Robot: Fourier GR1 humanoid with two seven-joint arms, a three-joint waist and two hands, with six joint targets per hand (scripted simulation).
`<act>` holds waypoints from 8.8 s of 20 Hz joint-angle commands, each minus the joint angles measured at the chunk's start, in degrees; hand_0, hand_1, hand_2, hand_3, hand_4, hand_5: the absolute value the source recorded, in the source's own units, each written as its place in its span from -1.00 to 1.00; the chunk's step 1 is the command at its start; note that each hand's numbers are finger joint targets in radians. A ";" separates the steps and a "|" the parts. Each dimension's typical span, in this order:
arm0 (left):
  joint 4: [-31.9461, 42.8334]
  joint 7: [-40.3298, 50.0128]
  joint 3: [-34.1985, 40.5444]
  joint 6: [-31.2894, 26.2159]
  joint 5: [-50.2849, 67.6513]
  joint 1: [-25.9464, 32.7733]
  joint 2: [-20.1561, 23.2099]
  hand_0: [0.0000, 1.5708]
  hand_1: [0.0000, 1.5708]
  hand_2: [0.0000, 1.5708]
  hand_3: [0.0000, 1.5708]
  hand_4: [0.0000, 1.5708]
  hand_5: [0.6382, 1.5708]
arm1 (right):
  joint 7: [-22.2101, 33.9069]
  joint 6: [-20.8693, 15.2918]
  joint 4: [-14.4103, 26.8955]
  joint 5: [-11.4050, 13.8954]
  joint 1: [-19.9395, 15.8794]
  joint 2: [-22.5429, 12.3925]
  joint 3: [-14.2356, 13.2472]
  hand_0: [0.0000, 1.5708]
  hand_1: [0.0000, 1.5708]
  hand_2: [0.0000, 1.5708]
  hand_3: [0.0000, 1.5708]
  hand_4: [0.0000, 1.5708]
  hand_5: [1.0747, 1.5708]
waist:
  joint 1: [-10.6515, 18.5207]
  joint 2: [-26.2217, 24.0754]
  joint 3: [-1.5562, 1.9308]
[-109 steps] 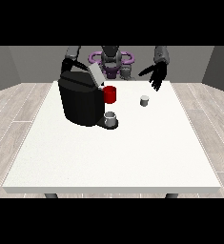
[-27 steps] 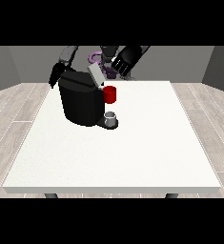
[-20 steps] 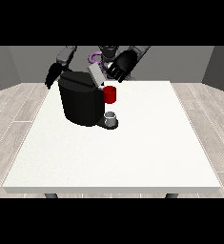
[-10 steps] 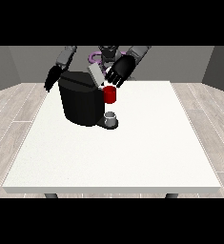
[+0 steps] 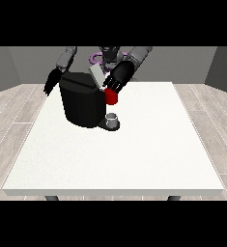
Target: Insert the coffee pod into the coffee machine and close the lid
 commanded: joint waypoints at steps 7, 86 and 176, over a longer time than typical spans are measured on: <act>1.27 1.49 1.17 1.21 -0.14 -3.84 0.01 0.56 0.56 0.61 0.53 -0.52 1.00 | 0.04 -1.48 0.91 0.69 -1.14 1.53 0.60 -1.00 -1.00 -1.00 -1.00 -1.00 1.00 | -0.79 1.16 0.01; 3.50 -16.06 17.16 8.62 18.63 27.78 -19.93 -1.00 -1.00 -1.00 -1.00 -0.91 1.00 | -3.84 2.41 2.40 -4.18 18.13 0.65 -3.18 -1.00 -1.00 -1.00 -1.00 -1.00 1.00 | 17.70 -28.49 -0.09; -42.86 -2.87 -5.25 7.04 35.92 48.69 -20.79 -1.00 -1.00 -1.00 -1.00 -0.47 1.00 | 19.81 7.52 2.32 1.59 -32.51 -10.96 2.61 -1.00 -1.00 -1.00 -1.00 -1.00 1.00 | 43.48 -3.82 -0.02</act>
